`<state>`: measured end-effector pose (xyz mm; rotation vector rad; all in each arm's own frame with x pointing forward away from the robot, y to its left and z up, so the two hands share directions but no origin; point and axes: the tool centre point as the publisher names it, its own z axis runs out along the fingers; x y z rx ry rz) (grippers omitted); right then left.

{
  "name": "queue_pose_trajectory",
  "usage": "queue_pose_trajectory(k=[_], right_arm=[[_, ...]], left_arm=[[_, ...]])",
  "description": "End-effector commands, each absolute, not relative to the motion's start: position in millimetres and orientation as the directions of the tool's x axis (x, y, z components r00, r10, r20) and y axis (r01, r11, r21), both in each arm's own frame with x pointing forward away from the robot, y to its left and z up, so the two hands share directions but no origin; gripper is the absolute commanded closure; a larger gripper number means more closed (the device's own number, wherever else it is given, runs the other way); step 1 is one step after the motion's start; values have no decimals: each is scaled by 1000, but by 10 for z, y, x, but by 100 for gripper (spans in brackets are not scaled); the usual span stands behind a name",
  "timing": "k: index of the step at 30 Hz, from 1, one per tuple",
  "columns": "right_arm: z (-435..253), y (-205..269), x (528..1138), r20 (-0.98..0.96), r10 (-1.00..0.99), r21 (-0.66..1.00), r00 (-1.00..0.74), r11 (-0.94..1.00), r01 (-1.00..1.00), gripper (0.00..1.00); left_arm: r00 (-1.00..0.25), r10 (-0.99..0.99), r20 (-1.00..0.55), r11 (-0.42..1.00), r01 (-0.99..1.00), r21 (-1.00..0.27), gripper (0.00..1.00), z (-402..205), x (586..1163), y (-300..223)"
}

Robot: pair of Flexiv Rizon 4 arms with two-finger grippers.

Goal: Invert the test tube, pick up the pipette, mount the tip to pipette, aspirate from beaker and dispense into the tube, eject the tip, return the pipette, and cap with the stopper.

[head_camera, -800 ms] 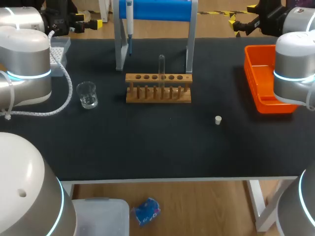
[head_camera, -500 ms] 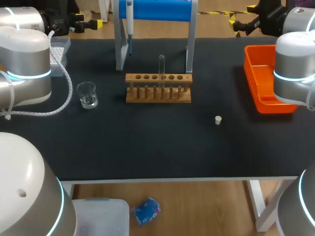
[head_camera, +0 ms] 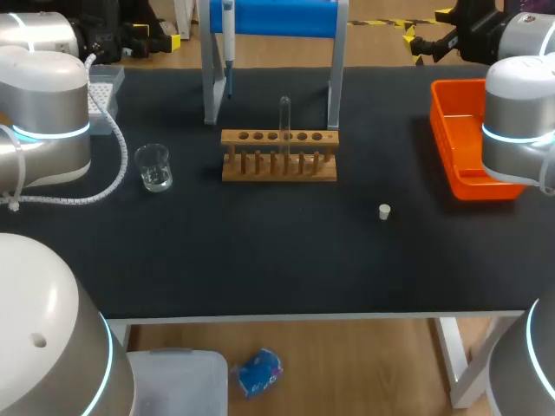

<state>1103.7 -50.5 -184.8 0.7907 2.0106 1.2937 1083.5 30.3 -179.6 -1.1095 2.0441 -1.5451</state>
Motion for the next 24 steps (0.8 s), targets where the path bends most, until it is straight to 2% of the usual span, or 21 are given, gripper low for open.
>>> queue_pose_trajectory(k=[1, 16, 24], right_arm=[[-1842, -504, 11042, -174, 754, 925, -634, 345, 157, 0], [-1827, -478, 11019, -150, 747, 932, -648, 326, 160, 0], [-1841, -137, 10653, -72, 603, 954, -795, 273, 121, 0]], left_arm=[[-633, -755, 174, 96, -369, -924, 0, -1813, 10830, 302], [-651, -747, 137, 114, -328, -938, 0, -1658, 10761, 312], [-778, -625, 71, 190, -240, -952, 0, -1636, 10515, 97]])
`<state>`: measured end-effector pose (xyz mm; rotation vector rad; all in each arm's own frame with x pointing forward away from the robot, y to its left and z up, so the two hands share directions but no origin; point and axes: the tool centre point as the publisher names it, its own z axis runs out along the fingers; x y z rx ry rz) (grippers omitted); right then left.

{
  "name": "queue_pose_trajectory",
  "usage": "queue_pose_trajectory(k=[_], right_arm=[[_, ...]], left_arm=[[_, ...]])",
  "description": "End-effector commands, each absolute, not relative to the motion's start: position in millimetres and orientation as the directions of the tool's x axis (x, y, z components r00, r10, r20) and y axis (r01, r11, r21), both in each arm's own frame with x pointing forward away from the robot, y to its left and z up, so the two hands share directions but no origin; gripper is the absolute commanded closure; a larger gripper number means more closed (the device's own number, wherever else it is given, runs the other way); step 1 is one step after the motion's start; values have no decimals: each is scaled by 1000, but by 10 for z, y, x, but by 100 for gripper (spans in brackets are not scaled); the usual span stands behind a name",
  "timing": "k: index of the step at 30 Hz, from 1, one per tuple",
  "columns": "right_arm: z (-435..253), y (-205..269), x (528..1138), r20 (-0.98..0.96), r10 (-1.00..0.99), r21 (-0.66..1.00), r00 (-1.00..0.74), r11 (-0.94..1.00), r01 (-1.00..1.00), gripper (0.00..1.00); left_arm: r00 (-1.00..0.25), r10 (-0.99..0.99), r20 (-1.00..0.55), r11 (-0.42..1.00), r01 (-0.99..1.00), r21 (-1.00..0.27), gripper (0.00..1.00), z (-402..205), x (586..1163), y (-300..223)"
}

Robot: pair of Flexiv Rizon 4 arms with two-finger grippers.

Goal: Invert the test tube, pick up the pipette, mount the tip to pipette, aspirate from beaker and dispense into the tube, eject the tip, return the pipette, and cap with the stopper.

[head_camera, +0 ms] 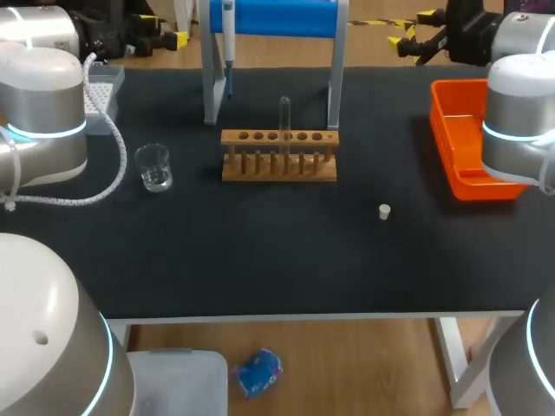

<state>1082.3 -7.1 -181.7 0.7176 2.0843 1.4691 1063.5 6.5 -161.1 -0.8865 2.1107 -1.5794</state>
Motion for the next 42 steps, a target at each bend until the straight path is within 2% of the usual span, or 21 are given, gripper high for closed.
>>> queue_pose_trajectory(k=[1, 6, 19, 26, 32, 42], right_arm=[[-1847, -114, 10597, -63, 581, 957, -811, 266, 116, 0], [-1864, -77, 10309, -58, 385, 962, -921, 269, 52, 0], [-1864, -77, 10309, -58, 385, 962, -921, 269, 52, 0], [-1930, 218, 9969, -13, 185, 985, -983, 174, 19, 0], [-2040, 413, 9598, -53, 2, 990, -999, 134, -52, 0], [-2039, 419, 9575, -66, -1, 986, -998, 151, -65, 0]], left_arm=[[-797, -600, 68, 189, -223, -956, 0, -1639, 10473, 78], [-886, -461, 55, 232, -180, -956, 0, -1698, 10200, -19], [-886, -461, 55, 232, -180, -956, 0, -1698, 10200, -19], [-960, -279, -20, 266, -58, -962, 0, -1945, 9890, -270], [-963, -264, 43, 267, -116, -957, 0, -2151, 9607, -450], [-963, -264, 43, 267, -116, -957, 0, -2151, 9607, -450]])
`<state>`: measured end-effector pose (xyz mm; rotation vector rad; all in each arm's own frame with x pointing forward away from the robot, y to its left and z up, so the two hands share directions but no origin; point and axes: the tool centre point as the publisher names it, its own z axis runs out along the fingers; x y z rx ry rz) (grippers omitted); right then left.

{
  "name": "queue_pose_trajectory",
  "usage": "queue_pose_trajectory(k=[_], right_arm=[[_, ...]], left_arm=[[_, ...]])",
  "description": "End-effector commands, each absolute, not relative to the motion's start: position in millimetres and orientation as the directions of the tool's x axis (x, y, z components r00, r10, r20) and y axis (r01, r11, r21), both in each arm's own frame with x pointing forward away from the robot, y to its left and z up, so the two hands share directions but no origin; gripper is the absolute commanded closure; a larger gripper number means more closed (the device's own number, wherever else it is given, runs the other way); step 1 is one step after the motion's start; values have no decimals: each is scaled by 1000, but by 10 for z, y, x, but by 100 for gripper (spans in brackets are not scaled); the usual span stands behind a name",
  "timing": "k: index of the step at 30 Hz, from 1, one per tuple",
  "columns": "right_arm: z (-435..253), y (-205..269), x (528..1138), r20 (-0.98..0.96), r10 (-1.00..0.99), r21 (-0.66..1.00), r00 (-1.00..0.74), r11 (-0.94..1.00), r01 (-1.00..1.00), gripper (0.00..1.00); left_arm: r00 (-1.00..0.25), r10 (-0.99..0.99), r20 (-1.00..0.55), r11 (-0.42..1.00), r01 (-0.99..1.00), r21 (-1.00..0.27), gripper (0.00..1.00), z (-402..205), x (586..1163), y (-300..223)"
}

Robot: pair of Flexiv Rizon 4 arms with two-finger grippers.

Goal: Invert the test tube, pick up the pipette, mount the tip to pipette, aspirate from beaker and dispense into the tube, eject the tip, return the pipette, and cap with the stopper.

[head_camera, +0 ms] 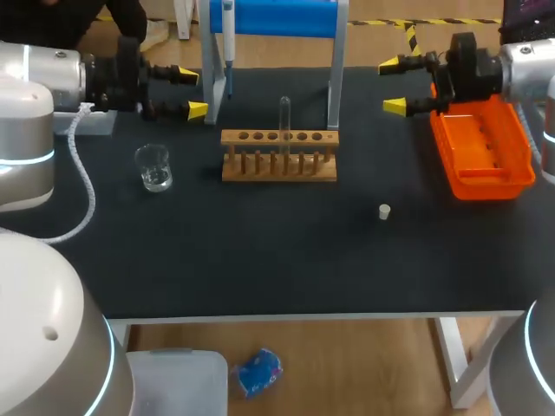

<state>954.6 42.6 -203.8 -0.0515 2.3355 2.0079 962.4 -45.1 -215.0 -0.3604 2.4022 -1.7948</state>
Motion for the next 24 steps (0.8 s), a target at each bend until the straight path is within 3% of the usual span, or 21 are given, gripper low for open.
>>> queue_pose_trajectory(k=[1, 6, 20, 24], right_arm=[[-2039, 419, 9575, -66, -1, 986, -998, 151, -65, 0], [-2039, 419, 9575, -66, -1, 986, -998, 151, -65, 0], [-2506, 1182, 9450, 24, -94, 993, -995, 114, 13, 0], [-2506, 1182, 9450, 24, -94, 993, -995, 114, 13, 0]], left_arm=[[-963, -264, 43, 267, -116, -957, 0, -2151, 9607, -450], [-964, -265, 29, 272, -104, -957, 0, -2164, 9606, -477], [-962, -273, 12, 222, -75, -972, 0, -2496, 9347, -901], [-962, -273, 12, 222, -75, -972, 0, -2496, 9347, -901]])
